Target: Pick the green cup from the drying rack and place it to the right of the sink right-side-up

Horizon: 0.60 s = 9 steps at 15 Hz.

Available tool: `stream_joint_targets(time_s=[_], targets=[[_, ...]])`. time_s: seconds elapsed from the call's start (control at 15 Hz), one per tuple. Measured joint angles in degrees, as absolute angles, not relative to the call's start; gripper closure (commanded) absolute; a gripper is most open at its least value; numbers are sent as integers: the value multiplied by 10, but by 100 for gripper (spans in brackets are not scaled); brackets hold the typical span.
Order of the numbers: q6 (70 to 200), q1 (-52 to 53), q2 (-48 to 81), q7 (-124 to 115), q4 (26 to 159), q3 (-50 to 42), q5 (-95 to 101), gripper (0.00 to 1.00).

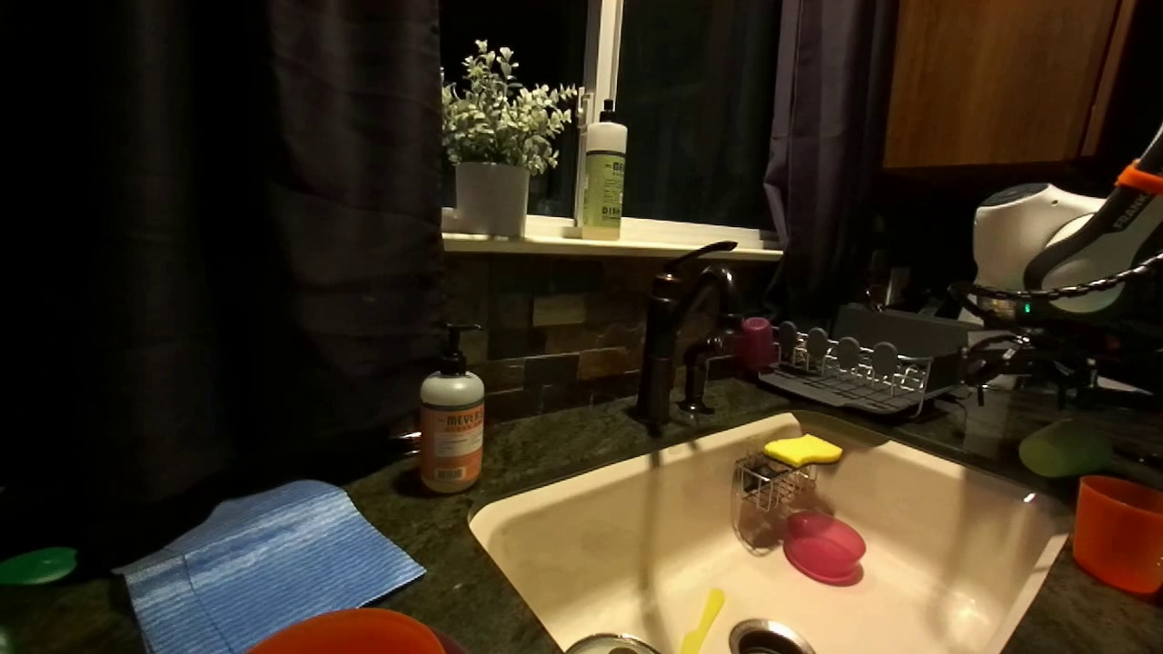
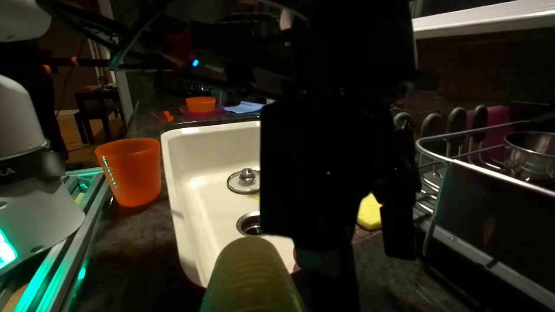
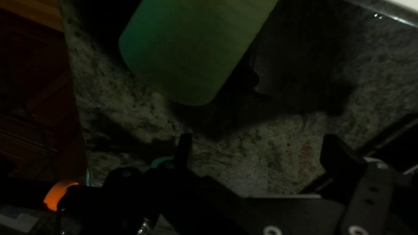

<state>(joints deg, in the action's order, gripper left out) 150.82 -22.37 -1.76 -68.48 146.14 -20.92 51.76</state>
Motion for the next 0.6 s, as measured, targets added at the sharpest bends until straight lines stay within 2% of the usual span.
stream_joint_targets(time_s=[0.6], targets=[[1415,-225,-87,-435,1477,-209,315,0]])
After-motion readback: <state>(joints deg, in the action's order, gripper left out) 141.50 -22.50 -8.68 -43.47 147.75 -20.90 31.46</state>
